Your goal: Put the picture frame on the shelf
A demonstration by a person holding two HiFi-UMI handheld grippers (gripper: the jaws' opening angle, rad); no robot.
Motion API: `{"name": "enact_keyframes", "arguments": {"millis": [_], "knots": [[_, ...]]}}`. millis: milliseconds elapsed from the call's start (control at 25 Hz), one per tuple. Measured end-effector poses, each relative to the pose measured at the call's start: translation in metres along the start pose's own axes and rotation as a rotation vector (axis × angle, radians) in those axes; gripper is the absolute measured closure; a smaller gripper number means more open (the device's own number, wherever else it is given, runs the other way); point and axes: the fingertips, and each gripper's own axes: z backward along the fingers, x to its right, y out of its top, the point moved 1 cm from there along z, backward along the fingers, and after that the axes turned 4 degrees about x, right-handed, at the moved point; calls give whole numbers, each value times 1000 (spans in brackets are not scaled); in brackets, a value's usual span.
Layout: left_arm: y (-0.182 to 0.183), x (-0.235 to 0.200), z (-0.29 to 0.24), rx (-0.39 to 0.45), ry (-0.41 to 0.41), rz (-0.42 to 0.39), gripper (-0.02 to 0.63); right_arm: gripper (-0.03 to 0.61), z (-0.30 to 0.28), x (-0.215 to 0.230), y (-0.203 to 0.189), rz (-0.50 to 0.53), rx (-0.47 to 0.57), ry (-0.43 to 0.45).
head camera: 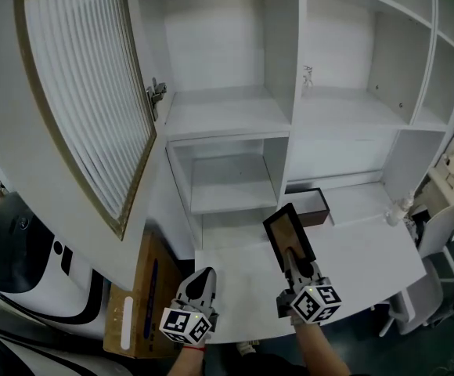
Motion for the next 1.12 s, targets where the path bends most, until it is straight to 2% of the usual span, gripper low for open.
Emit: {"name": "enact_keyframes", "arguments": {"millis": [320, 520, 1120], "knots": [[1, -24, -30, 5, 23, 1, 611, 568, -58, 1, 13, -10, 30, 34], [5, -42, -39, 6, 48, -6, 611, 568, -87, -3, 18, 38, 33, 37], [5, -72, -52, 10, 84, 10, 611, 568, -142, 0, 25, 225, -39, -85]]}}
